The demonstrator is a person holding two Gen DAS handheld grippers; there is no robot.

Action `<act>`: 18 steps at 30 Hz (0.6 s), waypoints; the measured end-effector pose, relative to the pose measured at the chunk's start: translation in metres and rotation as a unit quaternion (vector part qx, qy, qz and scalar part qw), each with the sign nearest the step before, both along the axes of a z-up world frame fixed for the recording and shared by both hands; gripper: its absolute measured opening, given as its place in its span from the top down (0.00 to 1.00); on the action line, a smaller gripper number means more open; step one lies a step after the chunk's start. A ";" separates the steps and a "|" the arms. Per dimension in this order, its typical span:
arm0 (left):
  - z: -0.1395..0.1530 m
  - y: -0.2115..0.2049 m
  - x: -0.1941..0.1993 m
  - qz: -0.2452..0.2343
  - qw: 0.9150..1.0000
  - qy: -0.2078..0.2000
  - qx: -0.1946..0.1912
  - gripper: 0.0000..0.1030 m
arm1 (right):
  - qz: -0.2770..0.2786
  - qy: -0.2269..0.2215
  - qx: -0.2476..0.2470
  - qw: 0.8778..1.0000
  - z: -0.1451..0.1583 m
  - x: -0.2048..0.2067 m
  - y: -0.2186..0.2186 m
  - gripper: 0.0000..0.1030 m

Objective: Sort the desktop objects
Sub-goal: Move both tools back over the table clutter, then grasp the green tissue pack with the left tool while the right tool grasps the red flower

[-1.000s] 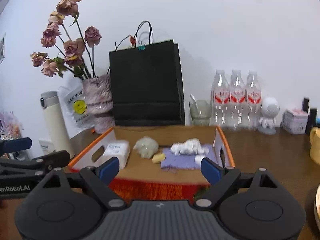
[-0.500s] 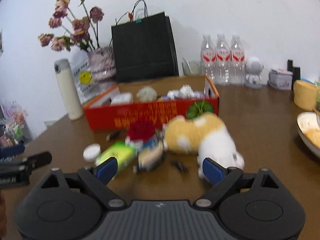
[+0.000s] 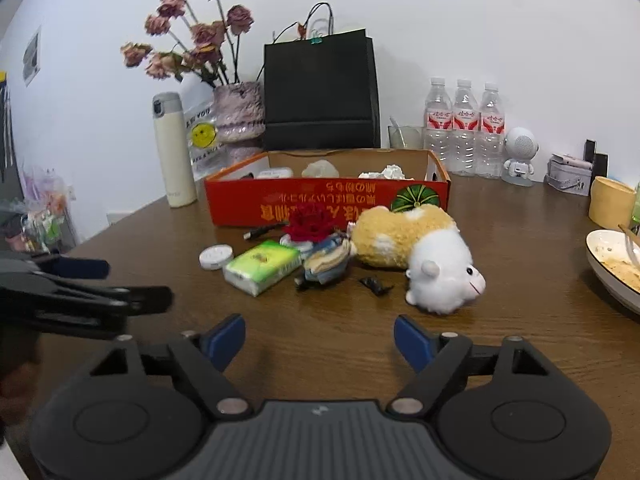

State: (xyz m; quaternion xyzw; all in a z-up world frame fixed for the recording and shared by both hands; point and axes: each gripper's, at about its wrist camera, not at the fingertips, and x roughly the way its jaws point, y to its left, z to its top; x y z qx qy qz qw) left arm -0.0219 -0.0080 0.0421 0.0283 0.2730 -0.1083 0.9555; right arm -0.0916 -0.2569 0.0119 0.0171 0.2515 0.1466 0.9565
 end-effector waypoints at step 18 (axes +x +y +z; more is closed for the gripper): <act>-0.012 -0.010 0.072 -0.038 0.996 0.053 -0.058 0.56 | 0.006 0.006 0.023 1.000 0.016 0.088 -0.015 0.52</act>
